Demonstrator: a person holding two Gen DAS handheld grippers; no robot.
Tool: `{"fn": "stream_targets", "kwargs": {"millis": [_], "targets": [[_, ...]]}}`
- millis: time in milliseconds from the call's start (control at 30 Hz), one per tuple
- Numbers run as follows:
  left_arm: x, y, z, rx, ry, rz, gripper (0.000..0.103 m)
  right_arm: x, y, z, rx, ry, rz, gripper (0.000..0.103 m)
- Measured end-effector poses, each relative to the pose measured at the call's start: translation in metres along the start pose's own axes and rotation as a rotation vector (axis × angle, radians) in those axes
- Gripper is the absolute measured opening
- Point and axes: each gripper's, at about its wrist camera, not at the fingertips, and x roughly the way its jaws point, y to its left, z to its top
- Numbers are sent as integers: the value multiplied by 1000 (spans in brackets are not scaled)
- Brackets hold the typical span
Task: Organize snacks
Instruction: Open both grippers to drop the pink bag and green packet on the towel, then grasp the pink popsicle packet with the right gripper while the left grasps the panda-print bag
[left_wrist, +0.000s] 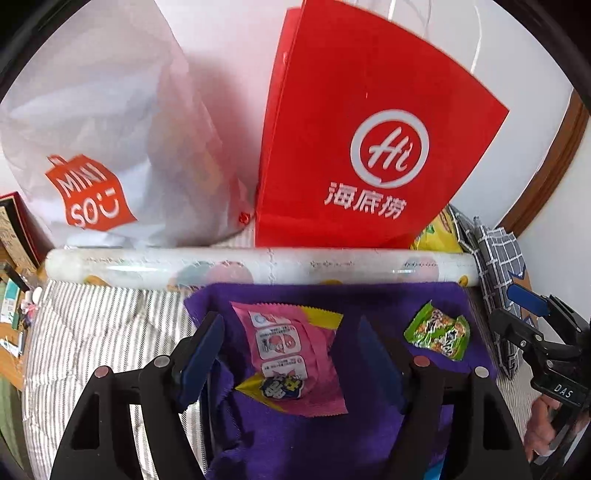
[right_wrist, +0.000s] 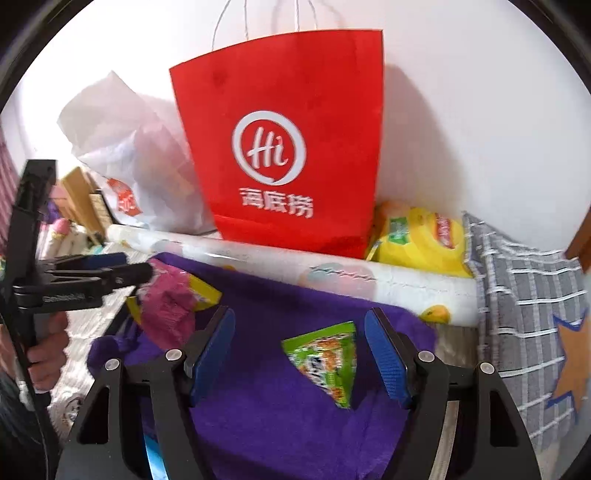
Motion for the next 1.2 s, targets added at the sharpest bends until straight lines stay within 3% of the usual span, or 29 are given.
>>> {"fn": "stream_targets", "kwargs": {"millis": [133, 267, 333, 433, 567, 767, 967, 1200], "targets": [[-9, -2, 2, 8, -11, 44, 74, -7, -1, 5, 31, 37, -27, 73], [-11, -4, 6, 10, 31, 109, 83, -22, 0, -1, 68, 23, -142, 85], [-14, -5, 7, -1, 46, 133, 83, -30, -1, -7, 75, 27, -173, 85], [-23, -5, 7, -12, 50, 78, 83, -48, -3, -23, 97, 26, -178, 85], [-46, -9, 8, -3, -7, 29, 83, -74, -1, -54, 100, -10, -202, 85], [-74, -22, 9, 56, -49, 10, 83, -89, 1, -108, 123, 83, -216, 85], [-93, -30, -7, 125, -6, 22, 83, -87, 3, -162, 184, 177, -135, 56], [-119, -27, -45, 174, -7, 56, 83, -70, 9, -195, 227, 225, -62, 35]]}}
